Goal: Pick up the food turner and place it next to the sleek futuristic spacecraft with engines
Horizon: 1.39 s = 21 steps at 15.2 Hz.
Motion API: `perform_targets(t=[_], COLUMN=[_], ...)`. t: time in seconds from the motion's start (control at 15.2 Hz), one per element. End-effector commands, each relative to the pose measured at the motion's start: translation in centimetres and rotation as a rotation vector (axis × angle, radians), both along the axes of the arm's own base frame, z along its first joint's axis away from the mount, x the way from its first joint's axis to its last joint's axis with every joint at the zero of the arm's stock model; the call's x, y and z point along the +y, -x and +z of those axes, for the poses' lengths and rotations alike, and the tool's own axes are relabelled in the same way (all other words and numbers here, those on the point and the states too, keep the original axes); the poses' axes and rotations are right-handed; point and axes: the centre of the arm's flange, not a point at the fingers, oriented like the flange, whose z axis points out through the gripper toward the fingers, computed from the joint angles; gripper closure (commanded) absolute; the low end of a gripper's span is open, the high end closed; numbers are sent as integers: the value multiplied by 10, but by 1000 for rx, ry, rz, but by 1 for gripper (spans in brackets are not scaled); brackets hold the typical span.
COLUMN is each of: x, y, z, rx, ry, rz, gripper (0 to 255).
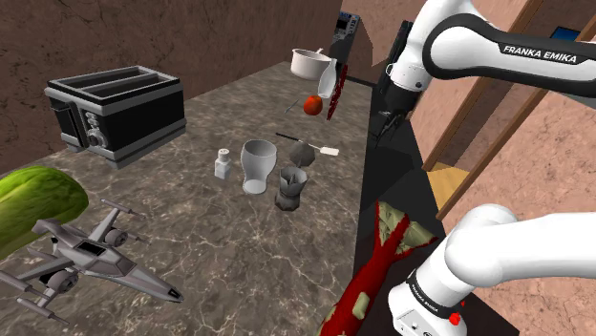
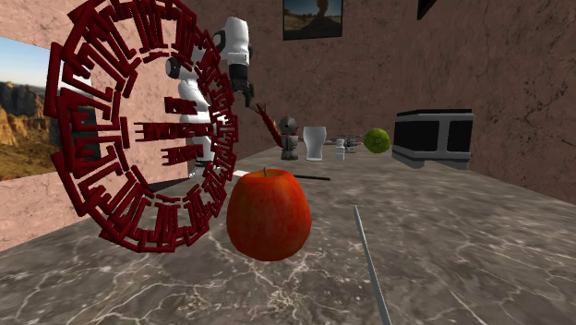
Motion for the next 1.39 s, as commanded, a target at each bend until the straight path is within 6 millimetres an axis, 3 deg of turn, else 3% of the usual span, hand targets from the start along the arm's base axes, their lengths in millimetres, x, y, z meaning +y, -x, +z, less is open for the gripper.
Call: perform_targets(t=[0.0,0.66,1.32], x=[0,-55,-94], y=[0,-104,-215], z=[0,-58,-115], rx=[0,-14,-27], ry=[0,-13,-26], rz=[0,147,295], gripper=[0,0,0])
